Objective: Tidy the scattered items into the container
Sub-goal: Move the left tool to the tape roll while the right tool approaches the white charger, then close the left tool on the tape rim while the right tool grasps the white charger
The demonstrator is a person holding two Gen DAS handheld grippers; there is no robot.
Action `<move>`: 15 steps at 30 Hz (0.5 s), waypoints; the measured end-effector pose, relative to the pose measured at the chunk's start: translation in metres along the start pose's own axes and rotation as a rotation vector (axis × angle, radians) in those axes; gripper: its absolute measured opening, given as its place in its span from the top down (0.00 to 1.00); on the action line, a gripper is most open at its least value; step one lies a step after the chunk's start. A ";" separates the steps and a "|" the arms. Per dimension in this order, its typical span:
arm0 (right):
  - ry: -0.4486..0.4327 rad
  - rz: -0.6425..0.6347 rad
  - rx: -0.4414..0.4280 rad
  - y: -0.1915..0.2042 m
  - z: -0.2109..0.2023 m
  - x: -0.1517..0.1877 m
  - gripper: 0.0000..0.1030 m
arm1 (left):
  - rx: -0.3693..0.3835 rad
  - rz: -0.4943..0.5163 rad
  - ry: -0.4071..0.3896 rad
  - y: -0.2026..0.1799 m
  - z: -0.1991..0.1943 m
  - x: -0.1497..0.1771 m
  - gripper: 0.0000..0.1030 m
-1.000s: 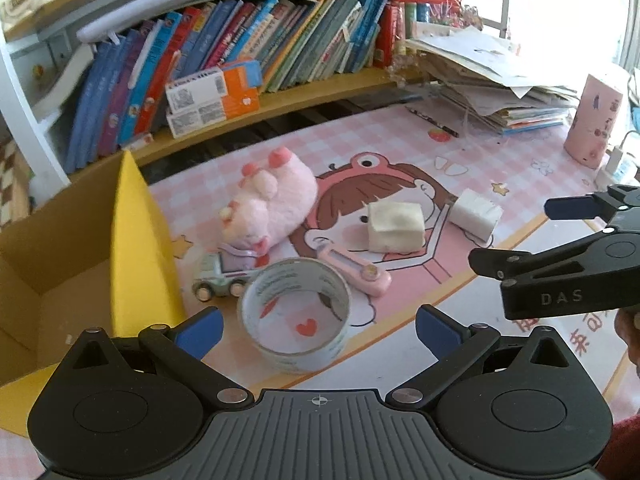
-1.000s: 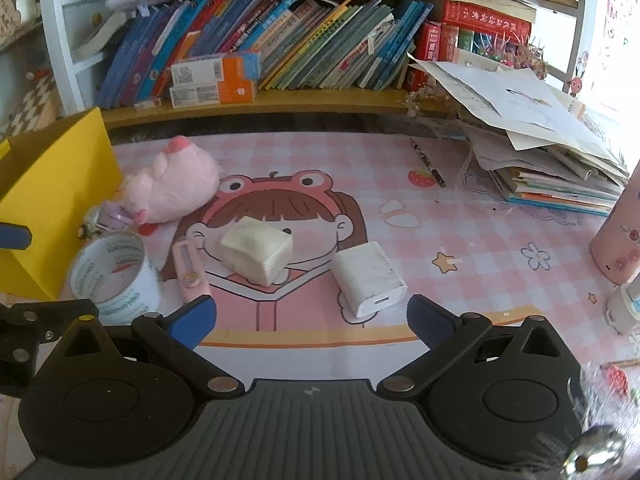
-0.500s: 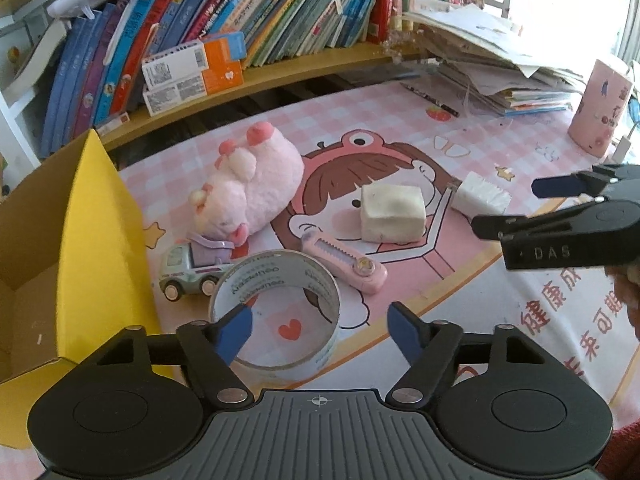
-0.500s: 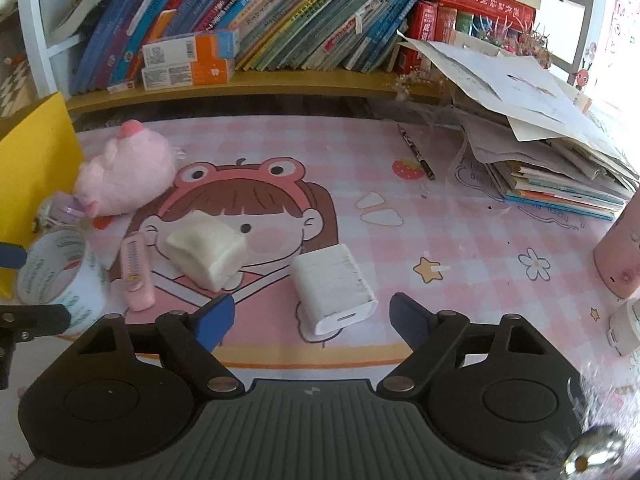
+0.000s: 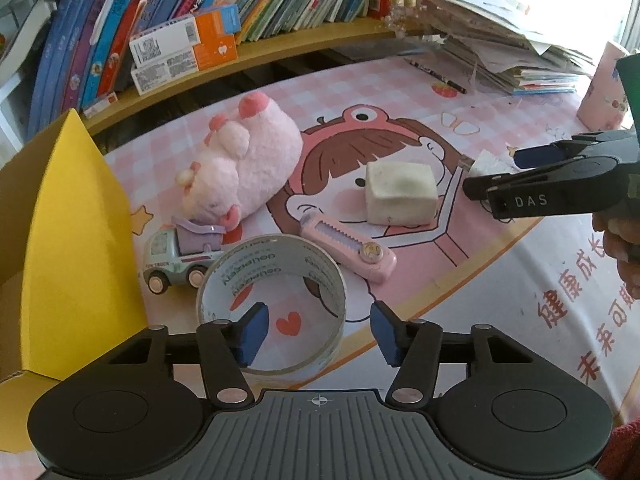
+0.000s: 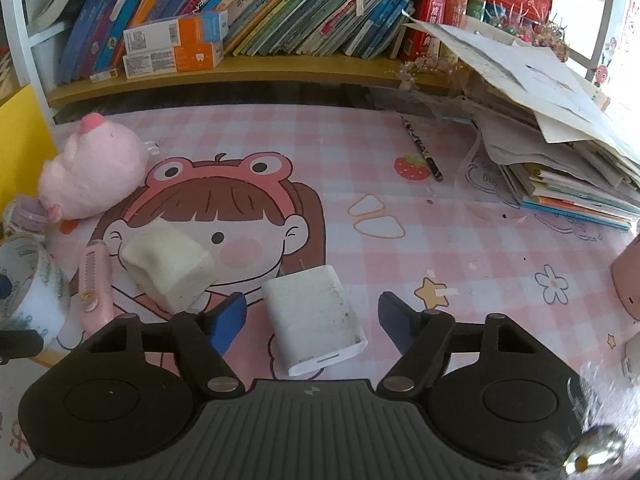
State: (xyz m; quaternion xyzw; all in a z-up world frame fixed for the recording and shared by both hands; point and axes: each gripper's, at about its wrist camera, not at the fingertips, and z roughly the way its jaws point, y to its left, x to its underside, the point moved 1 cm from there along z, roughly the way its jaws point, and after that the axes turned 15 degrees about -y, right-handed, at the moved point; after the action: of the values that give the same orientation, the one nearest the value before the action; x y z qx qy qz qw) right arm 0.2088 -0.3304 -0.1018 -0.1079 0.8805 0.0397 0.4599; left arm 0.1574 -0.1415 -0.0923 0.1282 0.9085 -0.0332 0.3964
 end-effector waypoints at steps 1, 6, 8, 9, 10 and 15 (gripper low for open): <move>0.003 0.001 -0.002 0.000 0.001 0.000 0.33 | 0.001 -0.001 0.003 0.000 0.001 0.000 0.56; 0.019 0.008 -0.015 -0.001 0.007 0.002 0.42 | 0.008 -0.006 0.008 0.000 0.004 0.002 0.65; 0.022 0.011 -0.018 -0.001 0.009 0.003 0.44 | 0.010 -0.005 0.013 0.000 0.006 0.003 0.72; 0.020 0.014 -0.017 -0.001 0.009 0.003 0.45 | 0.011 -0.005 0.015 0.000 0.006 0.003 0.74; 0.019 0.014 -0.017 -0.001 0.009 0.004 0.45 | 0.014 -0.007 0.019 0.000 0.007 0.003 0.76; 0.013 0.015 -0.014 -0.002 0.009 0.004 0.49 | 0.028 -0.006 0.023 -0.001 0.009 0.006 0.84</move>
State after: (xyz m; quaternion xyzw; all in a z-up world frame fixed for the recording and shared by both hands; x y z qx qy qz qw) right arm 0.2140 -0.3314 -0.1098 -0.1047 0.8840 0.0486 0.4530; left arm 0.1596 -0.1423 -0.1033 0.1315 0.9128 -0.0457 0.3840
